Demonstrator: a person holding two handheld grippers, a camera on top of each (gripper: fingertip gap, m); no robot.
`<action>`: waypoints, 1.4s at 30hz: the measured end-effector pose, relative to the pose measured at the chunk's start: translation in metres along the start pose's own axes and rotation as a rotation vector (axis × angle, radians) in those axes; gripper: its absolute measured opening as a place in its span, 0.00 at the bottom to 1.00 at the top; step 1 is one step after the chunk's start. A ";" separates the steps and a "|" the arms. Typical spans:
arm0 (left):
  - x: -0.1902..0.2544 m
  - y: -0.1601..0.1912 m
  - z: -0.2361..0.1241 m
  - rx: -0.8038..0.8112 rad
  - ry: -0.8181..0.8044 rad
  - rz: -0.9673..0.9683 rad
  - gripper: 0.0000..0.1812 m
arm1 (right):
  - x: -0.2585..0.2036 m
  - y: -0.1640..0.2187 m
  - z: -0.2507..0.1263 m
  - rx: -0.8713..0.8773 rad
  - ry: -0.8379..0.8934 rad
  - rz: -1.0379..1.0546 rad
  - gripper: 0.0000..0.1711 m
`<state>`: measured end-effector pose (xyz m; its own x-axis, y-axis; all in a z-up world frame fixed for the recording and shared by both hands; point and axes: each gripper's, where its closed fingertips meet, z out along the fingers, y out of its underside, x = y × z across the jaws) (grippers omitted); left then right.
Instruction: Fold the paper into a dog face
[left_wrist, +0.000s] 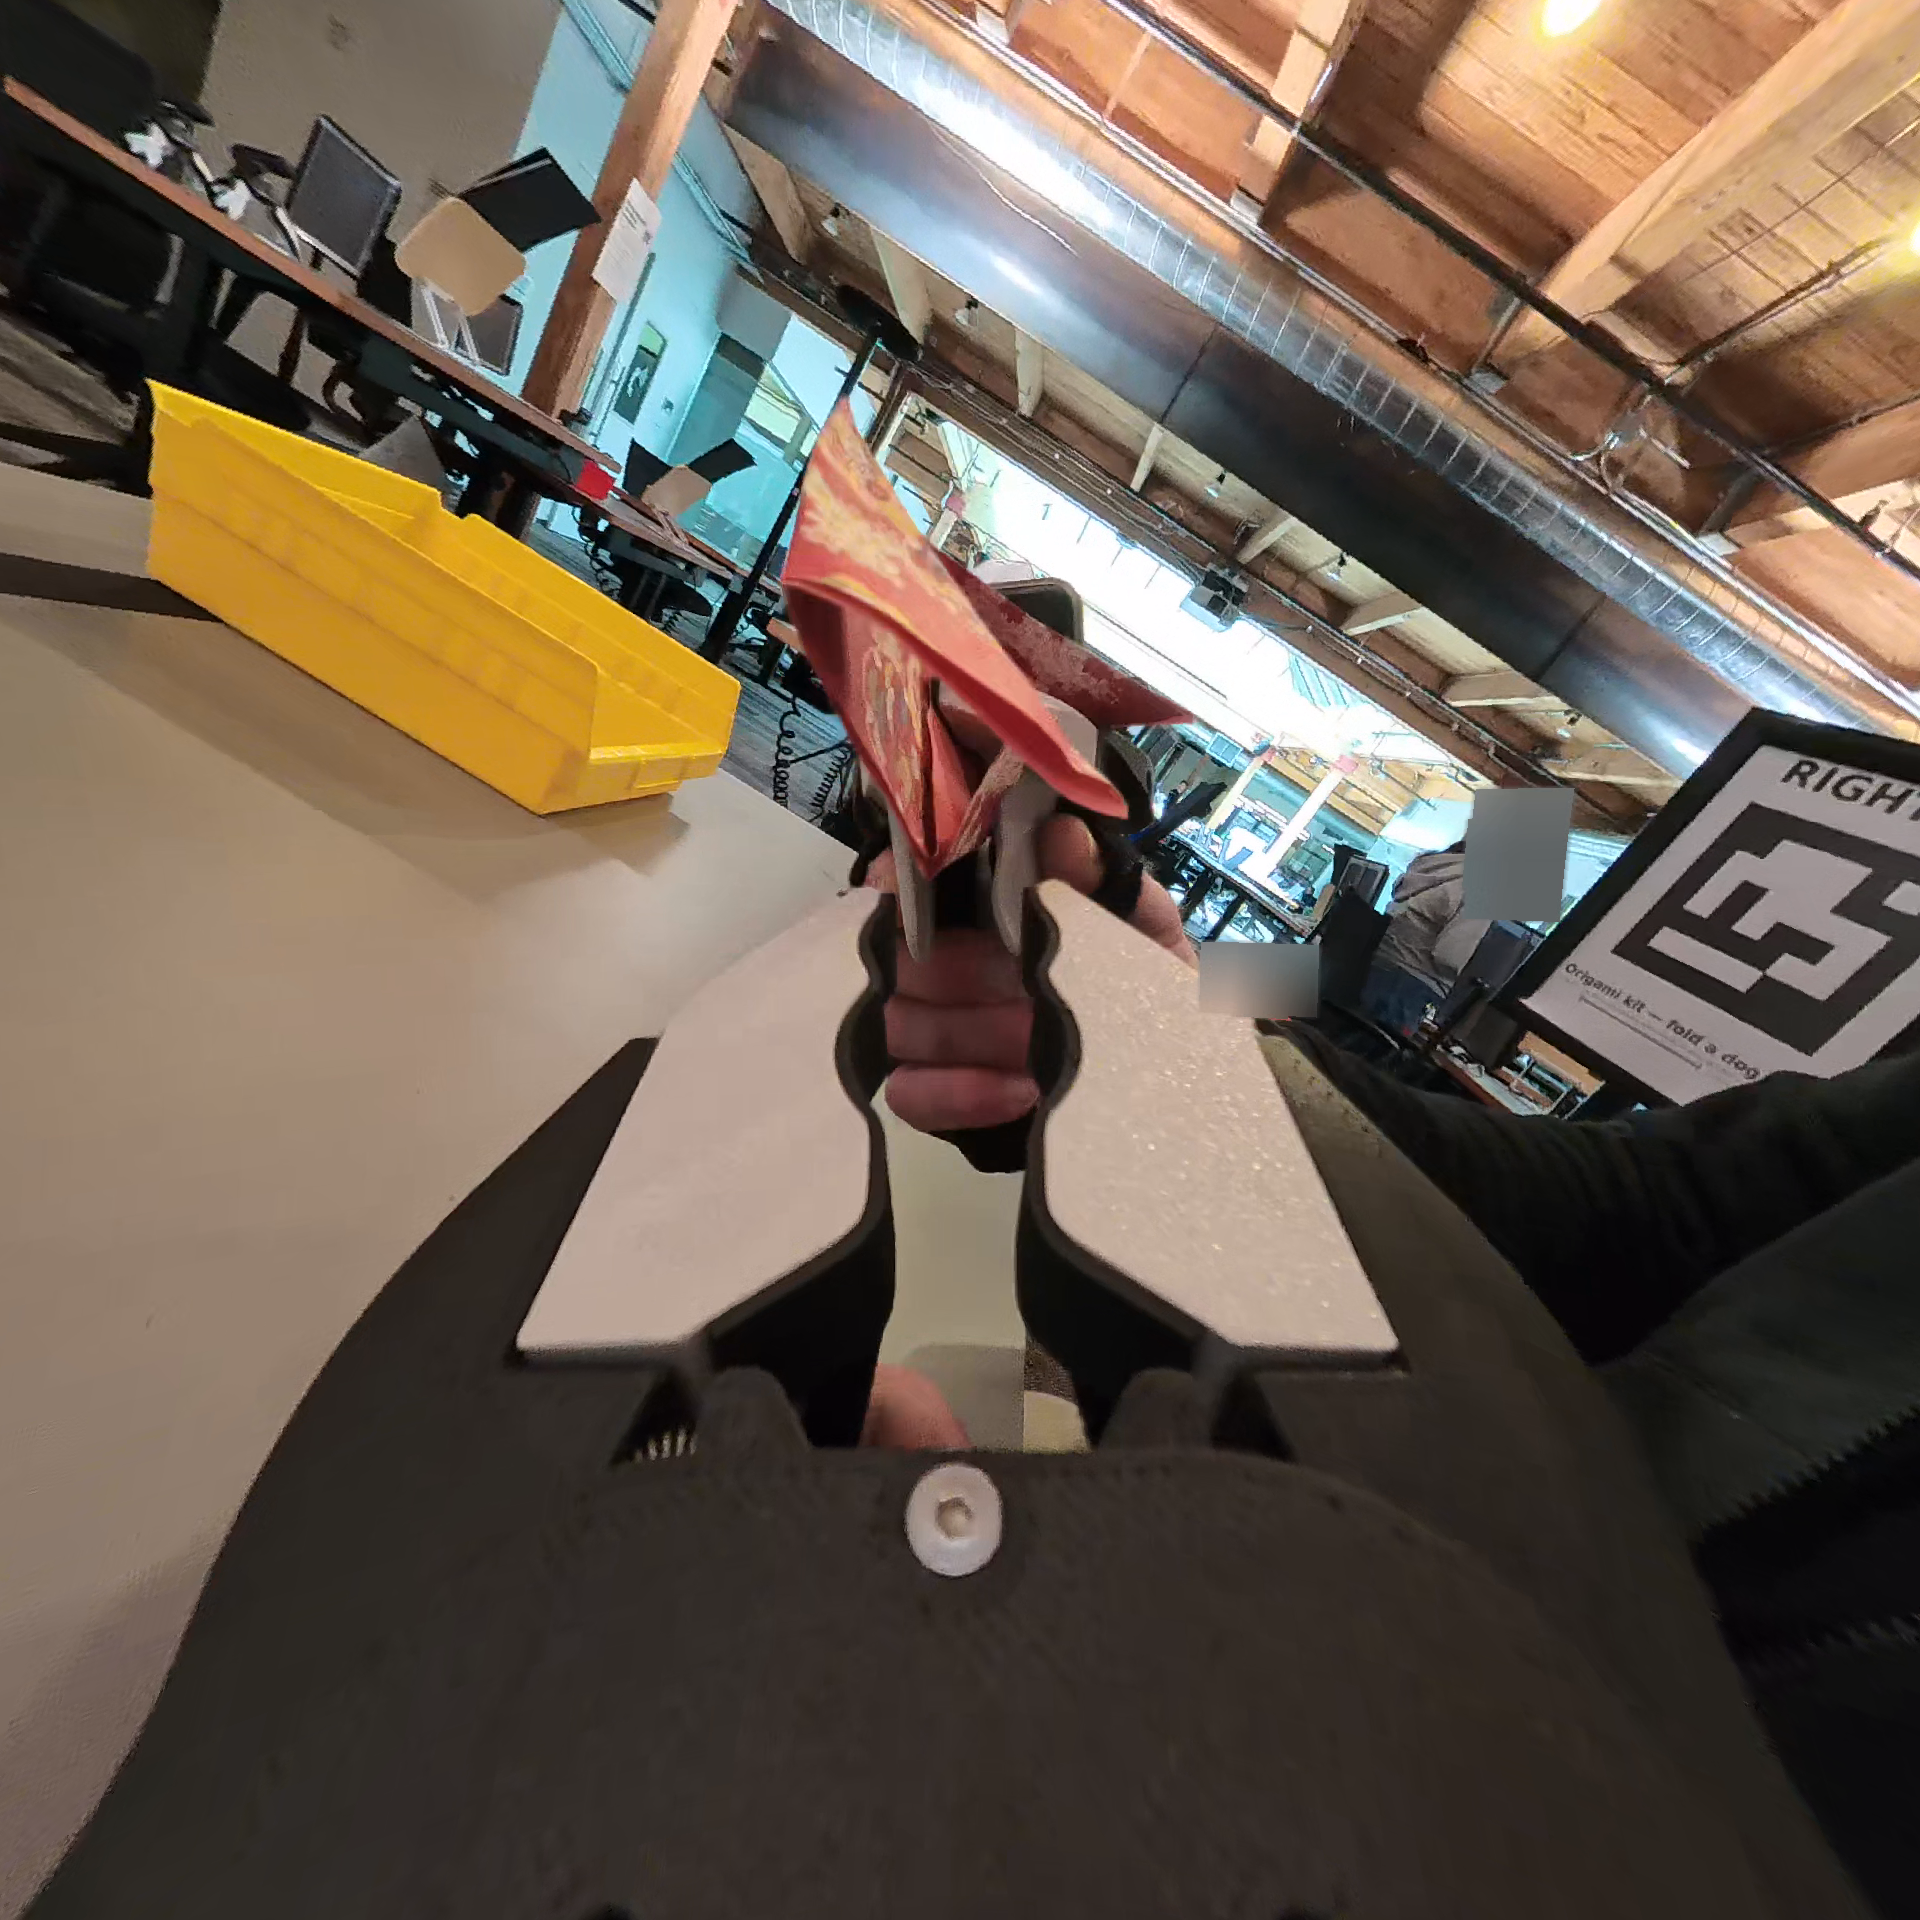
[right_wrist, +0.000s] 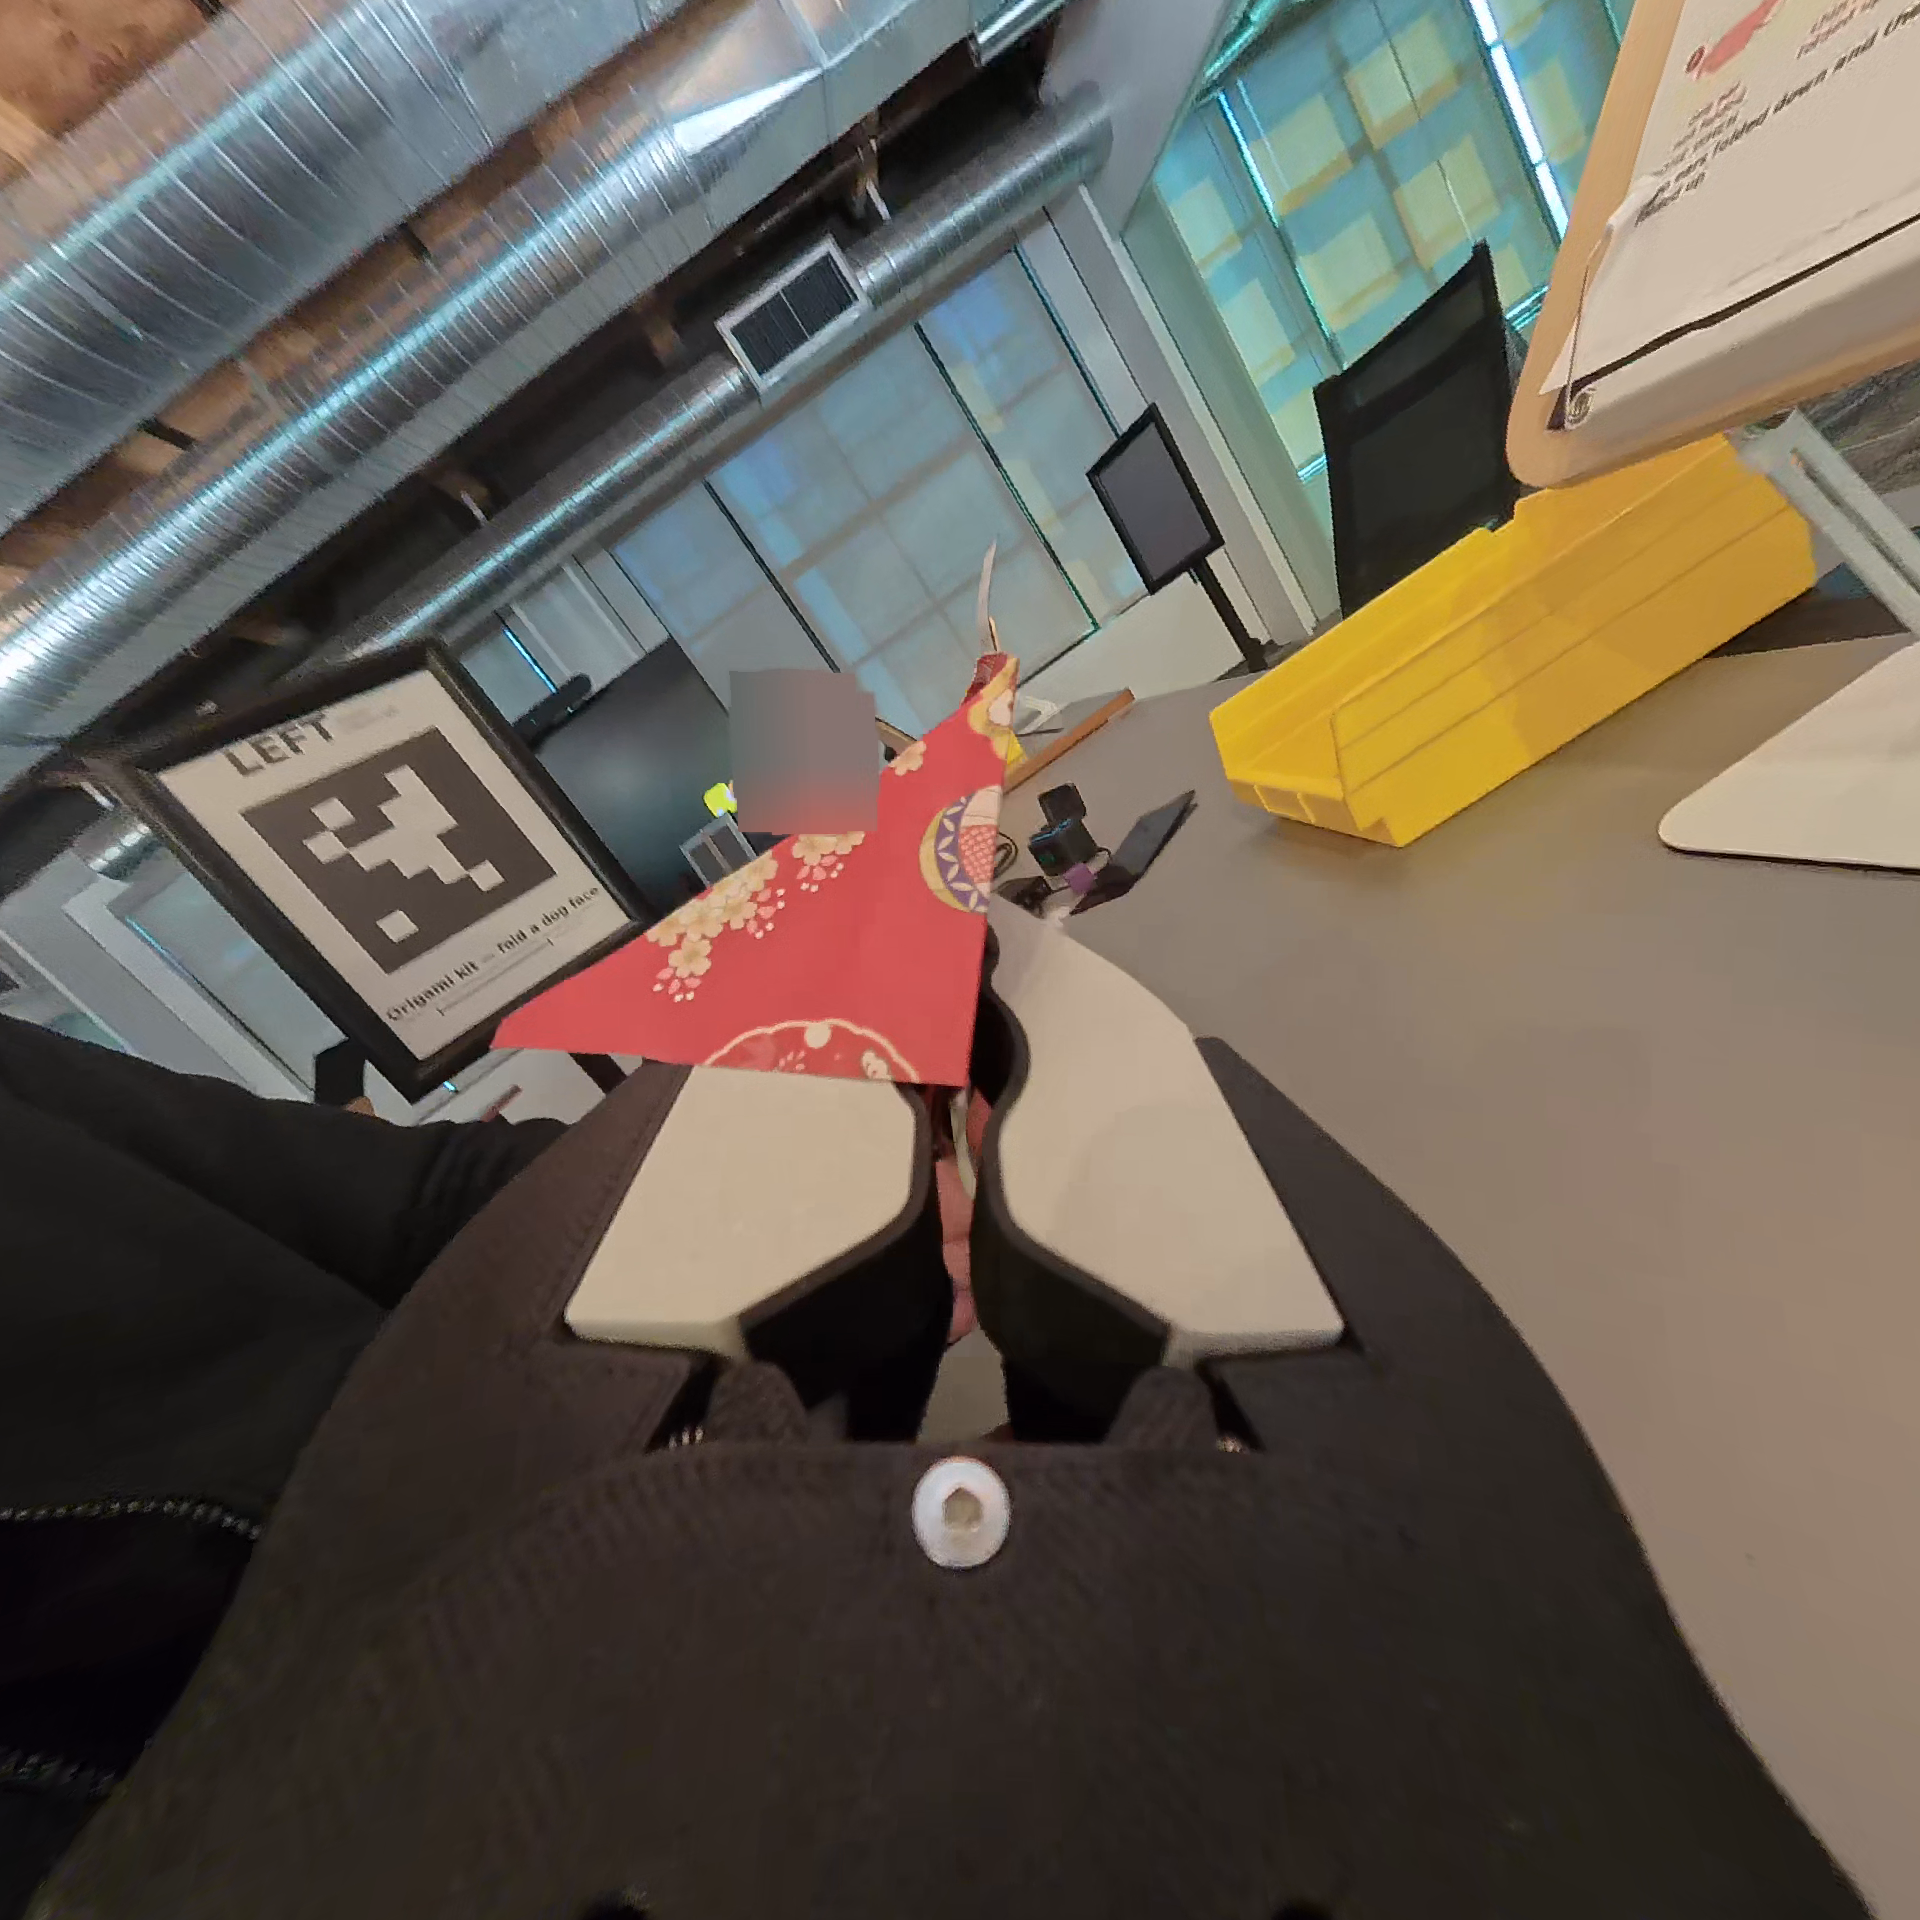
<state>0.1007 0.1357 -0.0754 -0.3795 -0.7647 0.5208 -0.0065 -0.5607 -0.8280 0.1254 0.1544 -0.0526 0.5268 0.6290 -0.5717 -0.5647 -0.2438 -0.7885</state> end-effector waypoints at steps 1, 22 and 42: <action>0.000 -0.001 0.001 0.002 -0.002 0.008 0.10 | 0.000 0.000 -0.001 -0.001 -0.008 0.010 0.00; -0.019 0.005 0.003 -0.056 -0.148 0.041 0.00 | 0.001 0.015 0.006 -0.099 0.042 -0.060 0.00; -0.044 -0.012 0.003 -0.057 -0.133 -0.006 0.00 | 0.029 0.018 0.018 -0.163 0.024 -0.085 0.03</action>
<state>0.1197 0.1751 -0.0874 -0.2535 -0.7986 0.5458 -0.0627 -0.5495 -0.8331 0.1192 0.1822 -0.0792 0.5841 0.6354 -0.5051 -0.4082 -0.3079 -0.8594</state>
